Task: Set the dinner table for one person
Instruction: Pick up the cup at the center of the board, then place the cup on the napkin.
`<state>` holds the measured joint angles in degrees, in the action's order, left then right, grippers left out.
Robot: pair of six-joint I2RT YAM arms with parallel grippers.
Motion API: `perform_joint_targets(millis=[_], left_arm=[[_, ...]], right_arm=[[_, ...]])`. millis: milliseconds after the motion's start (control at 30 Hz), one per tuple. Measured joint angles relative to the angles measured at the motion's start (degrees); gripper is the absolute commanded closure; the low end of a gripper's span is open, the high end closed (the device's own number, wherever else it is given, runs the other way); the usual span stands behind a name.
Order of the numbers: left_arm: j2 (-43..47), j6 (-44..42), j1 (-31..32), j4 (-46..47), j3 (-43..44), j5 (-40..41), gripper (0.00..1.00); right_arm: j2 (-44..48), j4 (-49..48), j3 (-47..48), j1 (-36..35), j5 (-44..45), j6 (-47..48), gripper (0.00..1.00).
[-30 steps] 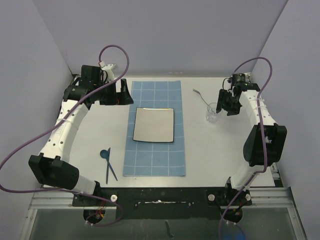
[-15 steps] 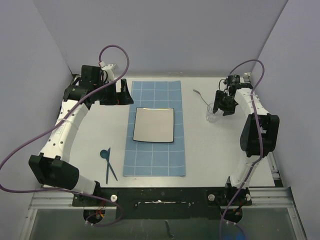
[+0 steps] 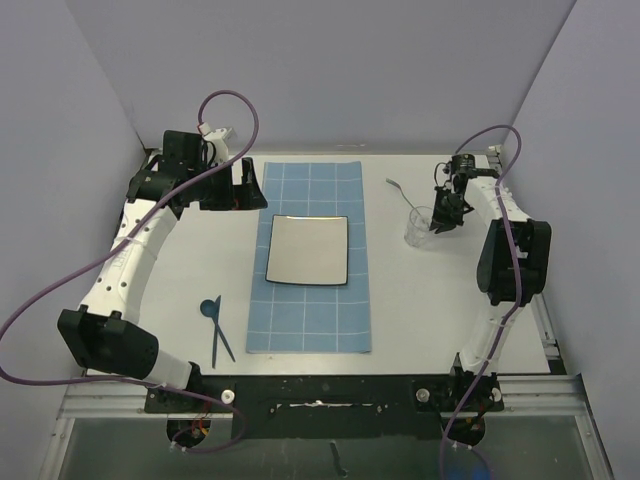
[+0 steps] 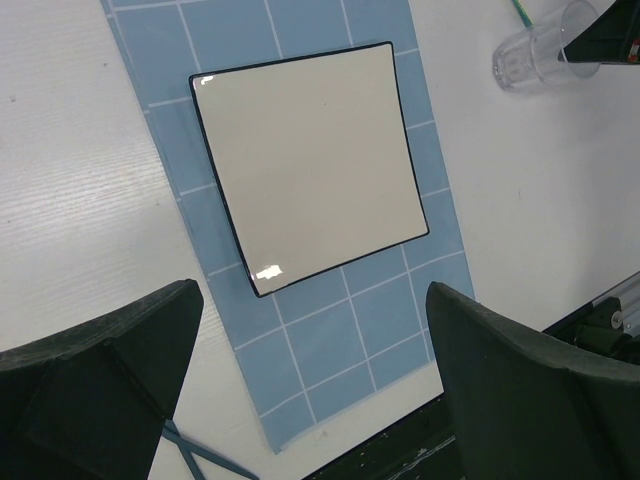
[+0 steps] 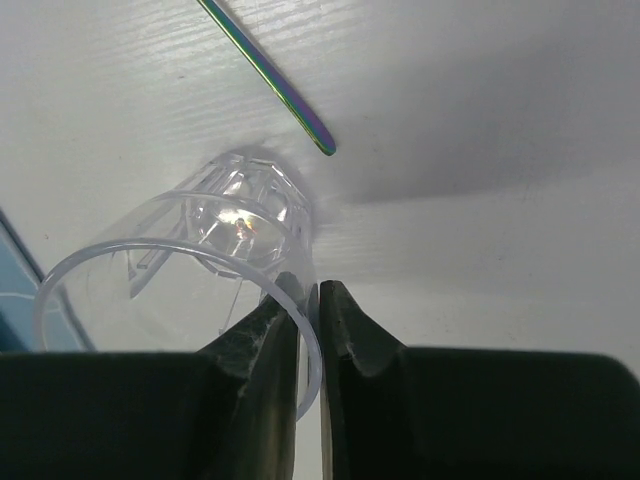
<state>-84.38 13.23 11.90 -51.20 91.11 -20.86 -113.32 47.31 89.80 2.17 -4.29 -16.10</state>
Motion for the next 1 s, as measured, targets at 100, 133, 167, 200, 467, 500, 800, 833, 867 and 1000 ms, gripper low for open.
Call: perform_joint_targets(millis=[100,133,167,200,467,500,800,833,867,1000], left_arm=[[-0.1,0.2,0.0,0.0,0.0,0.0,0.05],[-0.1,0.2,0.0,0.0,0.0,0.0,0.05],[-0.1,0.3,0.0,0.1,0.0,0.0,0.05],[-0.1,0.4,0.0,0.3,0.0,0.0,0.05],[-0.1,1.2,0.0,1.0,0.0,-0.5,0.05],[-0.1,1.2,0.0,1.1,0.0,-0.5,0.05],[0.0,1.4,0.0,1.8,-1.4,-0.7,0.05],[0.0,1.4,0.0,1.7,-1.5,-0.6,0.05],[0.0,1.4,0.0,1.7,-1.6,-0.6,0.05],[0.8,1.3,0.0,1.7,-1.7,-0.6,0.05]], right_arm=[[-0.3,-0.2,0.1,0.0,-0.2,0.0,1.0],[-0.3,-0.3,0.1,0.0,-0.4,0.0,1.0],[-0.3,-0.3,0.1,0.0,-0.6,0.0,1.0],[-0.3,-0.3,0.1,0.0,-0.8,0.0,1.0],[-0.3,1.4,2.9,-1.0,-2.2,-0.4,1.0],[-0.3,1.9,4.3,-1.4,-2.2,-0.5,1.0],[-0.9,6.2,21.9,-9.4,-1.6,-1.8,1.0],[-1.4,6.3,24.0,-10.5,-1.5,-2.1,1.0],[-1.9,6.4,25.4,-11.3,-1.4,-2.3,1.0],[-6.0,7.4,30.8,-14.6,-1.2,-2.7,1.0]])
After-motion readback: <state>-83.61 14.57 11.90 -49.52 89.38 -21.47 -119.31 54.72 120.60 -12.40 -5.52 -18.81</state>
